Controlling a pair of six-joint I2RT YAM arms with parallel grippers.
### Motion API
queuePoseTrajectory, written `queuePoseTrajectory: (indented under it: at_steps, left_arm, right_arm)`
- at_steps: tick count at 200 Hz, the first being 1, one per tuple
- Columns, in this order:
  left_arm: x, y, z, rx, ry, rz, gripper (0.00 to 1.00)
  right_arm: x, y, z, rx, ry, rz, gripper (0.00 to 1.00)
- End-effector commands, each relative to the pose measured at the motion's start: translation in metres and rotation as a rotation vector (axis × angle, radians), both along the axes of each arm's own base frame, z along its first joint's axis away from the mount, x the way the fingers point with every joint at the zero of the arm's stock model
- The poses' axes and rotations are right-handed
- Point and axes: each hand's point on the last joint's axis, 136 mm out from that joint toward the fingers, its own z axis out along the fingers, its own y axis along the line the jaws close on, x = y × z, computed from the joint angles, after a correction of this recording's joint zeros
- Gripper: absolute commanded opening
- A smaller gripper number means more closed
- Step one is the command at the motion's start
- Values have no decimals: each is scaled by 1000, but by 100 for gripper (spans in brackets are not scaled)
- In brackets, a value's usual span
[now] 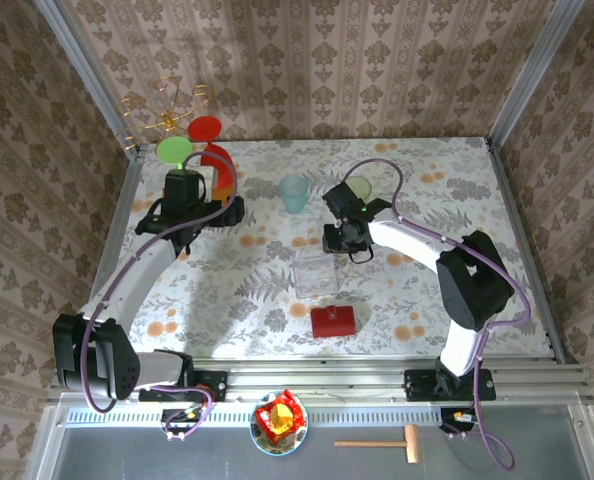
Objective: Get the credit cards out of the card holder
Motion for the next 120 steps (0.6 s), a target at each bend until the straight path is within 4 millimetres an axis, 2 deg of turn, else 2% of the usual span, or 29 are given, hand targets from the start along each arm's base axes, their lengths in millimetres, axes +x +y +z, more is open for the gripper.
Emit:
queuePoseTrajectory:
  at_steps: [1, 46, 120]
  left_arm:
    - [-1, 3, 7, 12, -37, 2, 100]
    - [-1, 4, 4, 12, -33, 7, 100]
    - [-2, 4, 3, 9, -29, 10, 100]
  right_arm:
    - [2, 13, 1, 37, 13, 3, 27]
    - [-3, 14, -9, 27, 38, 3, 22]
    - [-3, 12, -9, 23, 31, -6, 11]
